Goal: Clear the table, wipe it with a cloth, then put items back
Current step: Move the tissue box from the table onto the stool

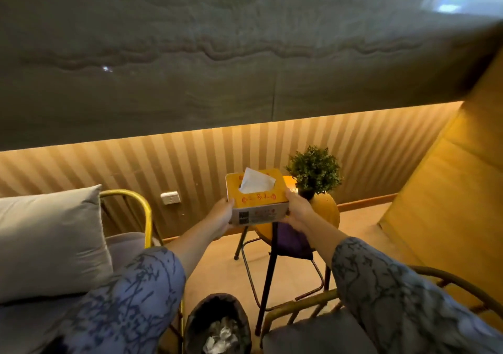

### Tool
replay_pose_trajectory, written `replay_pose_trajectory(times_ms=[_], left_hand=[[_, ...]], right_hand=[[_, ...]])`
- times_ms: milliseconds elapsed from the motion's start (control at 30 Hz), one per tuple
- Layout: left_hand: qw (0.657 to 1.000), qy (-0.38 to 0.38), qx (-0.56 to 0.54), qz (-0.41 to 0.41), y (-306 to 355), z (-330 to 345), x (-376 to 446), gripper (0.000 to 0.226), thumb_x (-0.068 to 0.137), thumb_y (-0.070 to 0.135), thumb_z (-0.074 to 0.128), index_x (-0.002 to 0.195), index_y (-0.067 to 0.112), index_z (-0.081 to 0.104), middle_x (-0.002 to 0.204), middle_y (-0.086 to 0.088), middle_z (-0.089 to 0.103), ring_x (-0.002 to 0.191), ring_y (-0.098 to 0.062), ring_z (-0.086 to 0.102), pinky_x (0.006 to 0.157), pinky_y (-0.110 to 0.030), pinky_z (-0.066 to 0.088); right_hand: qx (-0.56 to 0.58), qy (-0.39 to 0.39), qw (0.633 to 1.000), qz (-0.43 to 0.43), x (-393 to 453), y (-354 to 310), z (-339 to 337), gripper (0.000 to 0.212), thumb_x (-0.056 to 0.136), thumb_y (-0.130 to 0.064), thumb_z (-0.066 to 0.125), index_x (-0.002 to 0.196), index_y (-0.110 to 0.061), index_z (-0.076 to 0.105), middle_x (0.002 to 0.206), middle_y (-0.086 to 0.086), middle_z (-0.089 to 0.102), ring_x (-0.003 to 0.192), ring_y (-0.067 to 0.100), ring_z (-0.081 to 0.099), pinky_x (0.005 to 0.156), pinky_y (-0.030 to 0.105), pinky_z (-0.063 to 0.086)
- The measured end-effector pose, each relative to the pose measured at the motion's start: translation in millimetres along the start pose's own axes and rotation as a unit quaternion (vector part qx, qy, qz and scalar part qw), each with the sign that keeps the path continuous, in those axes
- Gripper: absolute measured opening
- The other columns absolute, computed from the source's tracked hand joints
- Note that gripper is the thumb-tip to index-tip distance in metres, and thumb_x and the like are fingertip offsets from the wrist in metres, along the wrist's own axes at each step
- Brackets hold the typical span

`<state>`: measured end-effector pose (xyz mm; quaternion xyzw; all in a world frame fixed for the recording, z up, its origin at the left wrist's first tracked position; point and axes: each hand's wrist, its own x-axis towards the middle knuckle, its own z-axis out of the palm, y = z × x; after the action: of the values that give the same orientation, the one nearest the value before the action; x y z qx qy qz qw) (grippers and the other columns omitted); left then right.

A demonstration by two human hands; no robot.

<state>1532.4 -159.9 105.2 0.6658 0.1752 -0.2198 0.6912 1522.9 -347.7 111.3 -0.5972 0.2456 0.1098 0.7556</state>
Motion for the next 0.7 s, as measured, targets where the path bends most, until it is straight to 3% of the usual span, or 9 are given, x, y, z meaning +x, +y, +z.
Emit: replay_pose_trajectory(times_ms=[67, 133, 267, 433, 600, 700], left_hand=[[0.999, -0.031, 0.004, -0.03, -4, -1, 40, 0.034, 0.106, 0.028, 0.032, 0.133, 0.014, 0.047, 0.125, -0.011, 0.061, 0.107, -0.023, 0.06, 0.076, -0.039, 0.054], [0.998, -0.04, -0.002, -0.056, -4, 2, 74, 0.032, 0.106, 0.026, 0.032, 0.133, 0.013, 0.047, 0.126, -0.01, 0.061, 0.103, -0.021, 0.061, 0.074, -0.037, 0.053], [0.995, -0.069, 0.005, -0.075, 1, 16, 120, 0.03, 0.106, 0.025, 0.03, 0.13, 0.015, 0.045, 0.122, -0.004, 0.058, 0.108, -0.019, 0.052, 0.094, -0.042, 0.044], [0.991, -0.114, 0.021, -0.072, 2, 24, 165, 0.037, 0.106, 0.028, 0.028, 0.141, 0.019, 0.036, 0.129, -0.001, 0.052, 0.12, -0.019, 0.047, 0.11, -0.044, 0.034], [0.989, -0.122, 0.057, -0.06, 5, 31, 185, 0.046, 0.104, 0.032, 0.034, 0.148, 0.022, 0.025, 0.133, 0.002, 0.046, 0.125, -0.021, 0.042, 0.111, -0.046, 0.032], [0.989, -0.102, 0.081, -0.071, 1, 34, 194, 0.048, 0.105, 0.03, 0.033, 0.151, 0.019, 0.02, 0.146, -0.002, 0.04, 0.139, -0.029, 0.035, 0.111, -0.049, 0.033]], right_hand=[[-0.003, 0.017, 1.0, 0.011, 37, 4, -2, 0.03, 0.104, -0.034, 0.04, 0.111, -0.017, 0.063, 0.102, 0.011, 0.07, 0.09, 0.025, 0.068, 0.074, 0.046, 0.057], [0.001, 0.033, 0.999, 0.025, 73, 9, -4, 0.034, 0.106, -0.032, 0.034, 0.122, -0.015, 0.059, 0.105, 0.01, 0.07, 0.093, 0.026, 0.068, 0.075, 0.045, 0.057], [0.013, 0.067, 0.996, 0.055, 128, 18, -9, 0.039, 0.106, -0.031, 0.029, 0.136, -0.015, 0.048, 0.114, 0.009, 0.064, 0.102, 0.028, 0.063, 0.096, 0.05, 0.05], [0.056, 0.12, 0.99, 0.056, 178, 29, -19, 0.044, 0.104, -0.027, 0.04, 0.147, -0.016, 0.039, 0.139, 0.011, 0.054, 0.112, 0.026, 0.059, 0.096, 0.043, 0.051], [0.071, 0.146, 0.985, 0.054, 201, 30, -19, 0.039, 0.106, -0.02, 0.035, 0.143, -0.01, 0.041, 0.126, 0.01, 0.059, 0.115, 0.026, 0.058, 0.104, 0.044, 0.046], [0.046, 0.155, 0.984, 0.074, 202, 33, -17, 0.039, 0.103, -0.021, 0.038, 0.14, -0.008, 0.04, 0.12, 0.01, 0.058, 0.112, 0.027, 0.057, 0.105, 0.047, 0.044]])
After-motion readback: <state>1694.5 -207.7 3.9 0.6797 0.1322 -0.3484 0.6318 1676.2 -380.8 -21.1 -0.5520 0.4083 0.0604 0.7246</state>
